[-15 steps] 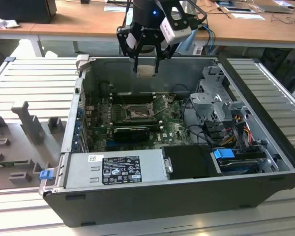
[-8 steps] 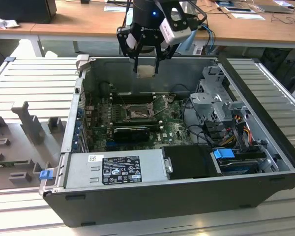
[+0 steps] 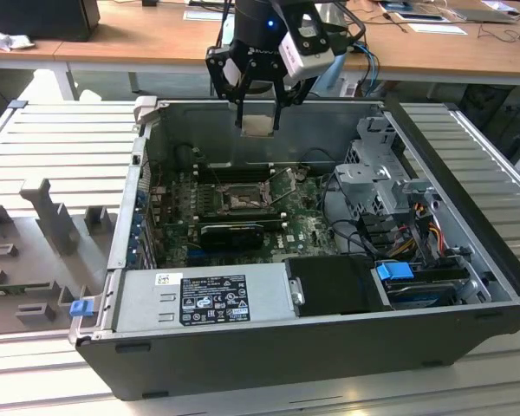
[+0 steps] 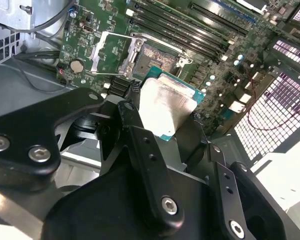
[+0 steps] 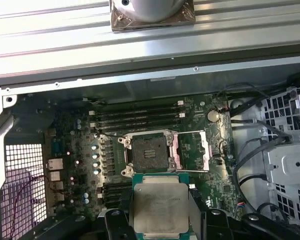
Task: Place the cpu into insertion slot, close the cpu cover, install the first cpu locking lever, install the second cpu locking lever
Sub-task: 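Place the cpu into insertion slot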
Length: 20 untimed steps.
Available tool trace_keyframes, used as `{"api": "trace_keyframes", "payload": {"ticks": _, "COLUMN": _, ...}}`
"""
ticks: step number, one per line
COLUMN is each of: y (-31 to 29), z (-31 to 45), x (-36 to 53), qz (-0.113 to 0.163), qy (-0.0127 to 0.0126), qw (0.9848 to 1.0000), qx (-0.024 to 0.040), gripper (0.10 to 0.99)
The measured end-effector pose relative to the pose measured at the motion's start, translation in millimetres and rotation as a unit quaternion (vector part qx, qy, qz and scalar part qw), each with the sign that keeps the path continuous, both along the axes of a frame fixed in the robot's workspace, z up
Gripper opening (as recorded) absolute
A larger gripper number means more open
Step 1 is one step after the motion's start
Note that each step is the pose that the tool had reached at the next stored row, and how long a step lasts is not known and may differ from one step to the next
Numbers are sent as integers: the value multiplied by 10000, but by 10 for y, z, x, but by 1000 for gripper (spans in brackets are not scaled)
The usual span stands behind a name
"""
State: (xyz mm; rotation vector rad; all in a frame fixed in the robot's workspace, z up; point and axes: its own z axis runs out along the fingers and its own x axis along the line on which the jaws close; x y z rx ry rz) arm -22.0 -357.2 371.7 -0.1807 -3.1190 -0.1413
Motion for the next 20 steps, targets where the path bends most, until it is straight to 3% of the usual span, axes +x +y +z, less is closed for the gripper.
{"api": "trace_keyframes", "payload": {"ticks": 20, "y": 0, "z": 0, "x": 0, "qz": -323, "qy": 0, "qw": 9995, "qx": 0, "gripper": 529}}
